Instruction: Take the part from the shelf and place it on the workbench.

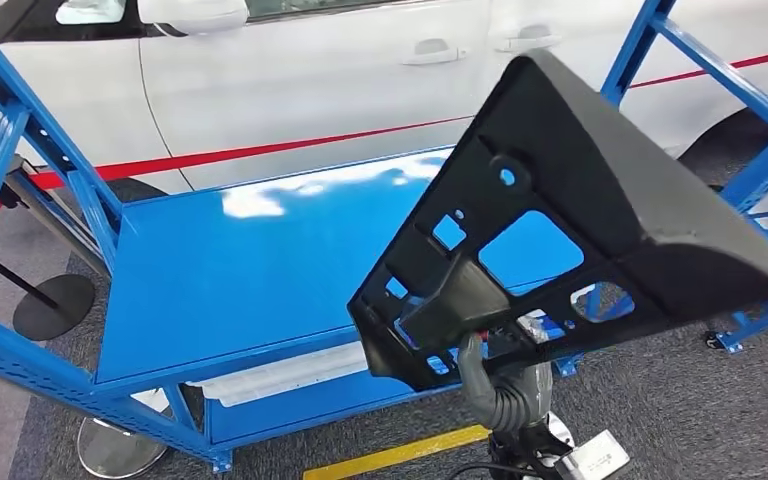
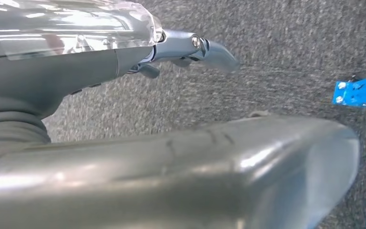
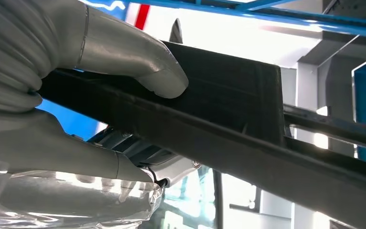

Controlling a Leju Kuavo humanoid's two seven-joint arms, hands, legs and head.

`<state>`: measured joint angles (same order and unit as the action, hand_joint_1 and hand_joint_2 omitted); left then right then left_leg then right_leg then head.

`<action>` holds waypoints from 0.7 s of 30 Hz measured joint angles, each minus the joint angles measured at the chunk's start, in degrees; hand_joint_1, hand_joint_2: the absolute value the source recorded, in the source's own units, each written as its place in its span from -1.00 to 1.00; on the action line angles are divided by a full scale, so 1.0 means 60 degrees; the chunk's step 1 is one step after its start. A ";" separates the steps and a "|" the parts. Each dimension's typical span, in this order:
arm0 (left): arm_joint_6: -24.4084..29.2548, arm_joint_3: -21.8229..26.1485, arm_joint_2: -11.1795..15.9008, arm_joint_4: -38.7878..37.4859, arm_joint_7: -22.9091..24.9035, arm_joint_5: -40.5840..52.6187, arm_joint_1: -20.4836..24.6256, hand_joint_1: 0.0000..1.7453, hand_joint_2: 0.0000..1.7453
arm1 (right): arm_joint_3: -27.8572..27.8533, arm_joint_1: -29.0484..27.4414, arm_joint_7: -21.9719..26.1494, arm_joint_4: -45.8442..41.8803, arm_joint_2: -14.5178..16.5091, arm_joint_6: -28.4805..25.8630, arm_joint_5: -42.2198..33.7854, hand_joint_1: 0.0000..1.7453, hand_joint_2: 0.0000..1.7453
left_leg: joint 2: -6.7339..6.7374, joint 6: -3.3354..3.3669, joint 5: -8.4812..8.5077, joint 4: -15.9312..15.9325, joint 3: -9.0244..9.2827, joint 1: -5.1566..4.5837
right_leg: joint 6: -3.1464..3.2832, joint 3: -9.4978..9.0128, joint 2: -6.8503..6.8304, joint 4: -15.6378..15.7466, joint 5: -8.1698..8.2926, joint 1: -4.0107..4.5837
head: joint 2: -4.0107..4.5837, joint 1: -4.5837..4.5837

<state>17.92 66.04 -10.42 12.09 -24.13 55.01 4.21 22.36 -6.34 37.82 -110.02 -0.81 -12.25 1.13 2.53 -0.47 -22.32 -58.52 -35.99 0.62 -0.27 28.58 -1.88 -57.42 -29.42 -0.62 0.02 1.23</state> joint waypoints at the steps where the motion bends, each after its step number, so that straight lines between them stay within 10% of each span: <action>1: 0.0036 0.0059 -0.0007 0.0000 0.0003 -0.0060 -0.0001 -1.00 -1.00 | 0.0000 -0.0099 0.0073 0.0061 0.0002 0.0037 0.0000 1.00 1.00 | -0.0031 -0.0064 -0.0137 -0.0076 -0.0052 0.0014 | 0.0079 0.0075 0.0073 0.0019 0.0097 -0.0009 | 0.0000 0.0000; 6: 0.0148 0.0312 -0.0013 0.0000 0.0005 -0.0229 -0.0017 -1.00 -1.00 | -0.0026 -0.0668 0.0284 0.0399 -0.0076 -0.0149 -0.0164 1.00 1.00 | -0.0340 -0.0117 -0.1963 -0.2583 -0.0717 0.0024 | 0.0283 0.0693 0.0472 0.0028 0.0608 0.0043 | 0.0000 0.0002; 8: 0.0156 0.0366 -0.0013 0.0000 0.0009 -0.0256 -0.0013 -1.00 -1.00 | -0.0080 -0.0868 0.0293 0.0485 -0.0171 -0.0233 -0.0262 1.00 1.00 | -0.0385 -0.0040 -0.1679 -0.2437 -0.0277 0.0013 | 0.0258 0.0938 0.0682 0.0006 0.0791 0.0078 | 0.0000 0.0003; 12: 0.0190 0.0428 0.0013 0.0003 0.0051 -0.0267 0.0018 -1.00 -1.00 | -0.0229 -0.1070 0.0298 0.0601 -0.0292 -0.0469 -0.0439 1.00 1.00 | -0.1071 0.0214 -0.1300 0.0096 0.1512 -0.0033 | 0.0113 0.1234 0.1110 -0.0036 0.1106 0.0105 | 0.0000 0.0000; 16: 0.0250 0.0511 0.0000 -0.0001 0.0187 -0.0271 0.0069 -1.00 -1.00 | -0.0634 -0.1291 0.0304 0.0697 -0.0412 -0.0751 -0.0821 1.00 1.00 | -0.0790 0.0283 -0.1171 0.0456 0.1584 -0.0035 | -0.0142 0.1346 0.1338 -0.0056 0.1263 0.0077 | -0.0001 -0.0005; 21: 0.0282 0.0559 0.0001 -0.0007 0.0153 -0.0218 0.0089 -1.00 -1.00 | -0.1306 -0.1622 0.0304 0.0748 -0.0515 -0.0705 -0.1149 1.00 1.00 | -0.0096 0.0401 -0.0822 0.0493 0.1180 -0.0003 | -0.0373 0.2111 0.0441 -0.2430 -0.0422 -0.0035 | 0.0000 -0.0032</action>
<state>19.62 69.40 -10.41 12.04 -23.21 53.70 4.75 14.53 -16.07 39.64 -105.53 -3.91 -16.48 -5.76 1.95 1.94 -27.24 -55.56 -28.91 0.61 -2.51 41.25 0.77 -72.00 -31.95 -0.83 0.02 1.04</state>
